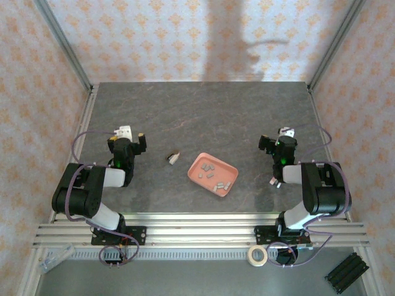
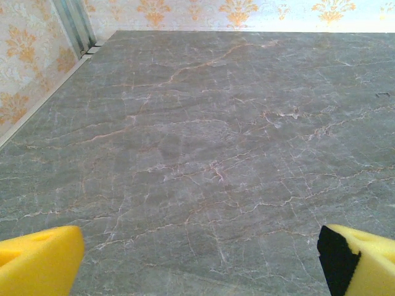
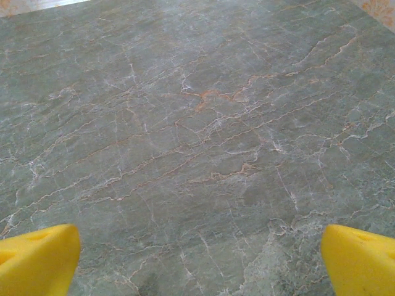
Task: Load the staples into the stapler
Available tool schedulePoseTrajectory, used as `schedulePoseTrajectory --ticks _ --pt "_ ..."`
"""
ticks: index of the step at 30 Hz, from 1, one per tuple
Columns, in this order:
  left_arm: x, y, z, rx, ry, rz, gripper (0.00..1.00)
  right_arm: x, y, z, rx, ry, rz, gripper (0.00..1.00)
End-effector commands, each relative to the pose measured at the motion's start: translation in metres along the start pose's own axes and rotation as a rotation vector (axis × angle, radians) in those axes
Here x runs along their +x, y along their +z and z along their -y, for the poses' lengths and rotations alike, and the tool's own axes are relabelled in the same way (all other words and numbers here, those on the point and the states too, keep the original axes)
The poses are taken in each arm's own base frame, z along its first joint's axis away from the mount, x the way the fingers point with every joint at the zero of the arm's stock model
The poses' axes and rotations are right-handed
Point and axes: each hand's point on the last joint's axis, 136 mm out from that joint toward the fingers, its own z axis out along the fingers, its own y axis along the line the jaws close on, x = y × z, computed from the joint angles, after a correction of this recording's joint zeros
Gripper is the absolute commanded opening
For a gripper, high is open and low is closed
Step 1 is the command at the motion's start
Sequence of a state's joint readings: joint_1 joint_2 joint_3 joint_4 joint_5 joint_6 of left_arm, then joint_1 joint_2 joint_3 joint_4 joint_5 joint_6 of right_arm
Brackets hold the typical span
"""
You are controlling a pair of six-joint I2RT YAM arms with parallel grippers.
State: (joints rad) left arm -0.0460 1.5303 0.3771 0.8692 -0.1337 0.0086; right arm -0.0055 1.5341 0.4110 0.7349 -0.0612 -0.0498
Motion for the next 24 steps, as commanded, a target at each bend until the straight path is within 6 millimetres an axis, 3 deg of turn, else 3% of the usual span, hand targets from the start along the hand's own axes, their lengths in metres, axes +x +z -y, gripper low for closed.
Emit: schedulePoseTrajectory --ticks 1,9,16,24 --pt "-0.007 0.002 0.007 0.021 0.015 0.013 1.00 -0.018 -0.001 -0.004 -0.010 0.009 0.052 0.99" --pt "-0.008 -0.001 0.000 -0.011 0.000 0.031 1.00 -0.018 -0.001 -0.003 -0.010 0.010 0.054 0.99" --pt "-0.030 -0.015 -0.005 -0.025 -0.006 0.046 1.00 -0.029 -0.004 -0.014 -0.052 -0.016 -0.002 0.99" --pt "-0.073 -0.044 0.030 0.147 0.001 -0.057 0.94 -0.069 -0.037 -0.031 -0.122 -0.047 -0.082 0.99"
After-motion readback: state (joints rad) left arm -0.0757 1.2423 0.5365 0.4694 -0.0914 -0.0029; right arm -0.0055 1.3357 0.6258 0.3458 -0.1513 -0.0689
